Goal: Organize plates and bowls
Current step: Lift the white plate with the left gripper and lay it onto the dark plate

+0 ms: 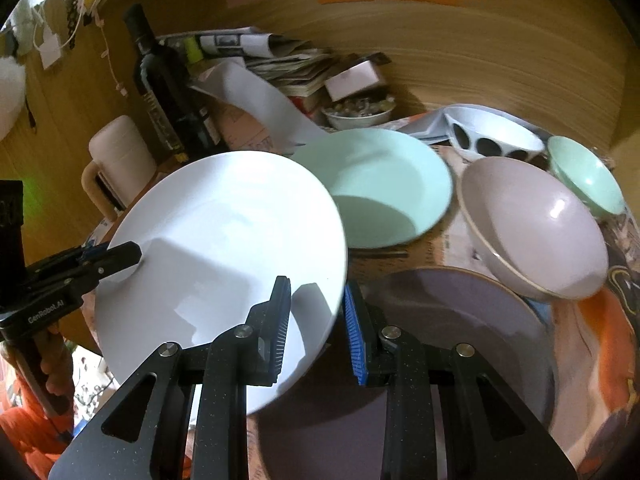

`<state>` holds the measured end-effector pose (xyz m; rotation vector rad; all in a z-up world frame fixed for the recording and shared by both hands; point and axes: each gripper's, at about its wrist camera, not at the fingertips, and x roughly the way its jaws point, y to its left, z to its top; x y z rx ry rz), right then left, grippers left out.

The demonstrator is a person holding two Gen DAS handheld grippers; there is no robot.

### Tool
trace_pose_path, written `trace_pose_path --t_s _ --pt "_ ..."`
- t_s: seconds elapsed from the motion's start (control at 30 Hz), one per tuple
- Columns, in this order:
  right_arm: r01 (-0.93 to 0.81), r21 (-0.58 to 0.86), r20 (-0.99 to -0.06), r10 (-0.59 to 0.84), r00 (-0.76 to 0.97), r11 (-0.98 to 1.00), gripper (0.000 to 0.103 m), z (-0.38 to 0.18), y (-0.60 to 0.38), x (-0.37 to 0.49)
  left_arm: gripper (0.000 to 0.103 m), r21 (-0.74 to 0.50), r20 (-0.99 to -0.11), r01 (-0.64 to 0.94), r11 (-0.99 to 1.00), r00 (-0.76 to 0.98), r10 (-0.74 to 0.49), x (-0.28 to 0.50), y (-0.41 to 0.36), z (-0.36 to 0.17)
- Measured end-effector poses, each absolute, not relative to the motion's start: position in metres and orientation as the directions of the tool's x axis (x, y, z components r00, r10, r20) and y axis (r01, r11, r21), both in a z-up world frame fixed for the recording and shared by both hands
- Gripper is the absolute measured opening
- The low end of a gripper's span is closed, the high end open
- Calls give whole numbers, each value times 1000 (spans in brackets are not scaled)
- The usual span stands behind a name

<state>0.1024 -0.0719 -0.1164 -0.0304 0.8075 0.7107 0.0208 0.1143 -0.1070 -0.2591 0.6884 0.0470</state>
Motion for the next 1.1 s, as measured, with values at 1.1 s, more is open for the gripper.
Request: trace_pose_path --t_s 1.1 --pt "-419 311 -654 511 557 853 24 -143 -181 83 27 -170 -701 52 984 696 -158 59 15 -127"
